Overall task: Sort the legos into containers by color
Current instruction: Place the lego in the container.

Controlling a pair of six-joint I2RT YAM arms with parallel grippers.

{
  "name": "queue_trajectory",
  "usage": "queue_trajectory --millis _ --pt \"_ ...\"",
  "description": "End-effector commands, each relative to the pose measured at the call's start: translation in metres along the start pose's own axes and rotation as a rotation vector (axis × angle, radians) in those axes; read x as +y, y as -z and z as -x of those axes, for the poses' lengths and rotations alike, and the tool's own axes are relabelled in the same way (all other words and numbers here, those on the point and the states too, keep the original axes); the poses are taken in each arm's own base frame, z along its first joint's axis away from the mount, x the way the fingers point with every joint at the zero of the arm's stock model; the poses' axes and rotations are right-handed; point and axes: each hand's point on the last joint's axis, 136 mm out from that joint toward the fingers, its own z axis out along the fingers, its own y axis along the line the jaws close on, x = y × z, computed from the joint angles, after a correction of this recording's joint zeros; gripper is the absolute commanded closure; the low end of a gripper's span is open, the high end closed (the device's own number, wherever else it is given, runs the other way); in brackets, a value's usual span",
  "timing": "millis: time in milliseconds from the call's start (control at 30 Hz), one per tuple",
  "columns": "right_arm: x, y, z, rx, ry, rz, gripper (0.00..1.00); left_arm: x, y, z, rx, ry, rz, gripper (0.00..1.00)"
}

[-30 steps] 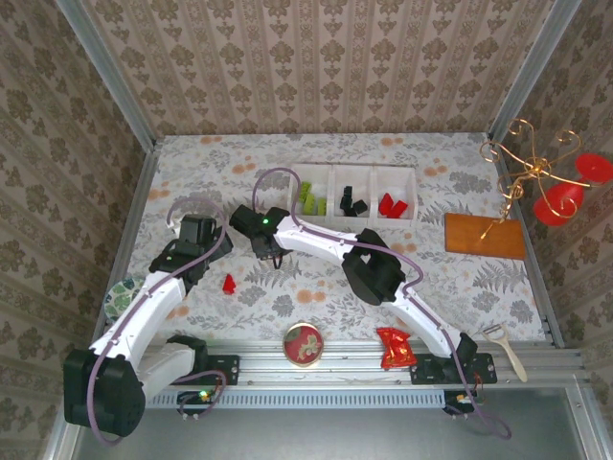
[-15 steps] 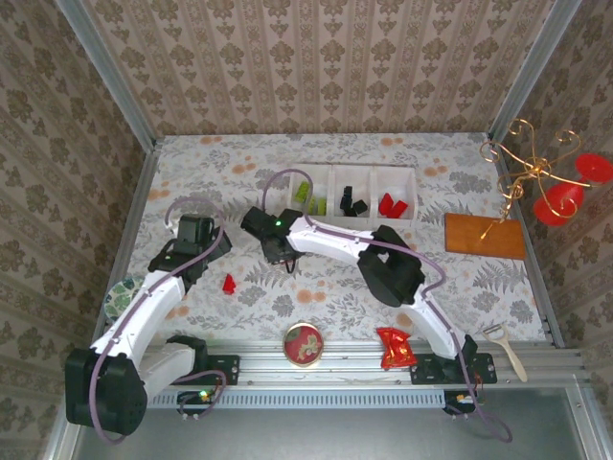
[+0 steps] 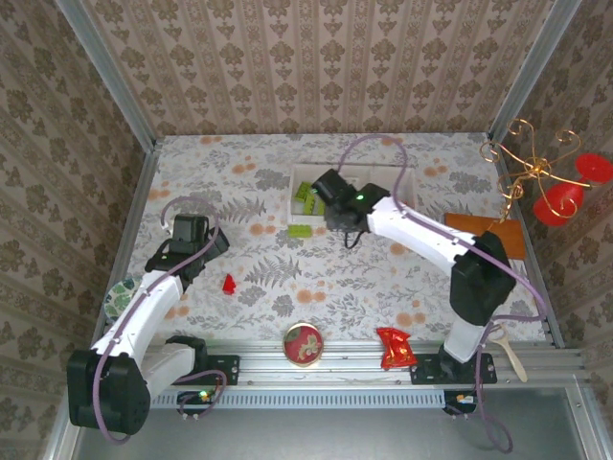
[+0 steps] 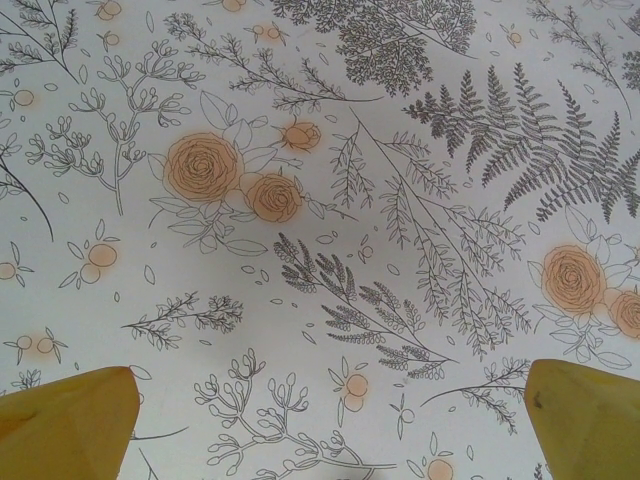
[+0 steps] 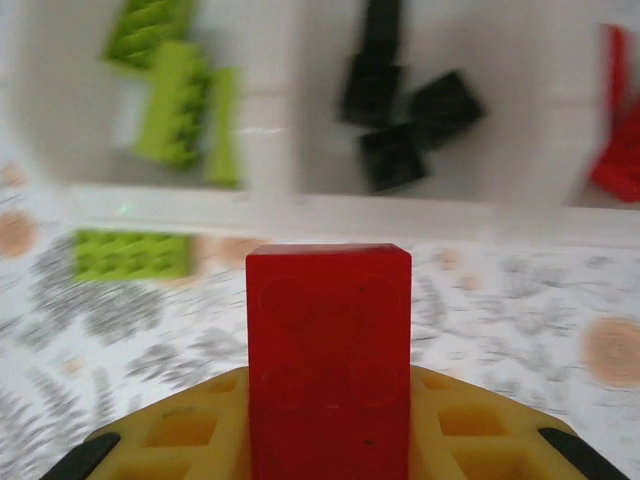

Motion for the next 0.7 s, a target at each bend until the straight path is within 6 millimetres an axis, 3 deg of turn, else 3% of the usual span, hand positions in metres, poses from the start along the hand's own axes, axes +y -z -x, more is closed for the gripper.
queue_trajectory --millis 0,167,267,467,667 --pt "-0.053 0.002 0.007 -0.022 -0.063 -0.121 0.95 -0.003 0.005 0.008 -0.02 0.024 -0.021 0.0" --pt "-0.107 -0.008 0.017 -0.035 -0.124 -0.214 0.95 -0.002 0.009 0.01 -0.035 0.028 -0.027 0.0" --pt "-0.129 -0.016 0.022 -0.042 -0.139 -0.246 0.95 -0.002 0.01 0.01 -0.035 0.025 -0.031 0.0" --pt "-0.151 -0.035 0.042 -0.065 -0.127 -0.276 0.94 0.0 0.013 0.01 -0.036 0.023 -0.027 0.0" --pt "-0.162 -0.056 0.062 -0.086 -0.105 -0.293 0.92 0.002 0.015 0.009 -0.038 0.023 -0.023 0.0"
